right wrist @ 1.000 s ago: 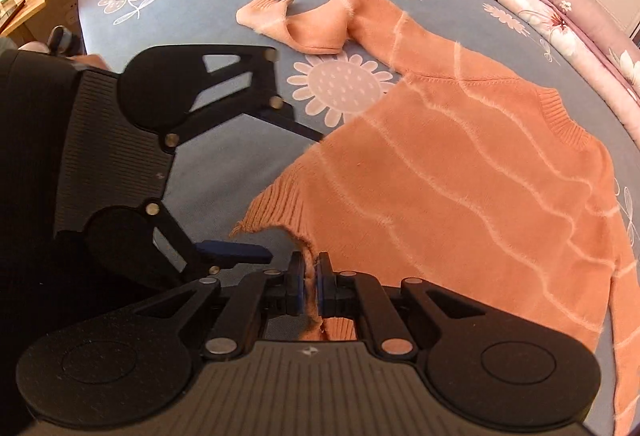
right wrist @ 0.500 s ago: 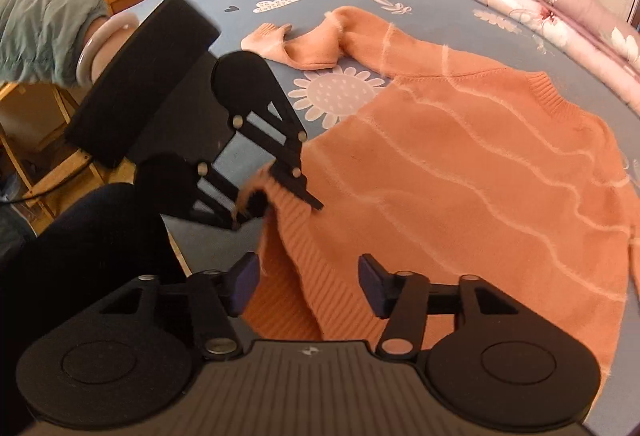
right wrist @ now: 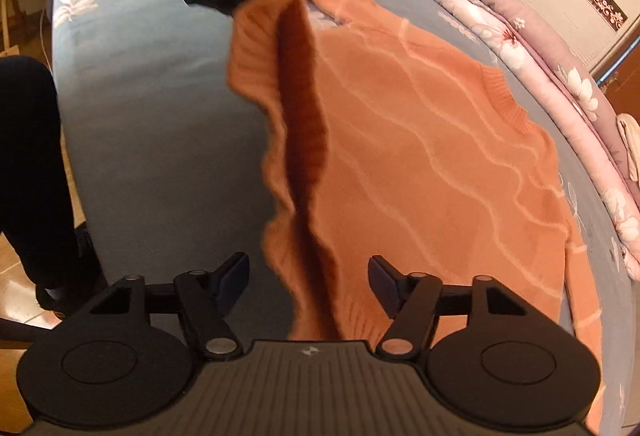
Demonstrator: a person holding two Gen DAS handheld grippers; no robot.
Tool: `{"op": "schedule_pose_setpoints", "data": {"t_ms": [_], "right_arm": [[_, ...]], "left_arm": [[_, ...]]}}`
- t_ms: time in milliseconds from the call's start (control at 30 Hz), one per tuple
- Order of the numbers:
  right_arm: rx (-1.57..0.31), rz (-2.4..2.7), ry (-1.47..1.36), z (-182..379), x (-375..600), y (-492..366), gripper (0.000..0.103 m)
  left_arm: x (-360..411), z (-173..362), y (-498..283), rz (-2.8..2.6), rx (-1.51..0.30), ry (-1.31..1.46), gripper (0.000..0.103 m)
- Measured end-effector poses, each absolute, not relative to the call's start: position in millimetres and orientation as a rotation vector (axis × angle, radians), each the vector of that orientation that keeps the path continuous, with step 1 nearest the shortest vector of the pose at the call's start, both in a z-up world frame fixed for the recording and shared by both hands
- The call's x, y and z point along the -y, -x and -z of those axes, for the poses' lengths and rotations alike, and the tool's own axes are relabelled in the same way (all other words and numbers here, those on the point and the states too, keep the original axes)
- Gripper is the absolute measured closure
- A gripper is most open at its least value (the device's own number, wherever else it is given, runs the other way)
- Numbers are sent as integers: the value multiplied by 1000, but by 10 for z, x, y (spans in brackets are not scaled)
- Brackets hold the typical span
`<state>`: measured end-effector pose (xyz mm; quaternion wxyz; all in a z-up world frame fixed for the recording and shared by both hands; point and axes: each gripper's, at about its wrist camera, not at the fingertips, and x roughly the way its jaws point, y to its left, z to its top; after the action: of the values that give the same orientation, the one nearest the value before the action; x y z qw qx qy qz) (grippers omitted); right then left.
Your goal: Fold clothes
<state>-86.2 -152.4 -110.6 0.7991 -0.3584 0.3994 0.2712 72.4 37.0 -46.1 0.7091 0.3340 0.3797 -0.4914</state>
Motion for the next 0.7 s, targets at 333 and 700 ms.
{"op": "schedule_pose_setpoints", "data": {"t_ms": [333,700], "right_arm": [[-949,-543,617,673,1688,419,95],[-978,-677,655,594,1257,605,95]], "left_arm": [[-428,265,-784,1033,-789,-812,98],[-734,313,-684,1021,-857,-867,98]]}}
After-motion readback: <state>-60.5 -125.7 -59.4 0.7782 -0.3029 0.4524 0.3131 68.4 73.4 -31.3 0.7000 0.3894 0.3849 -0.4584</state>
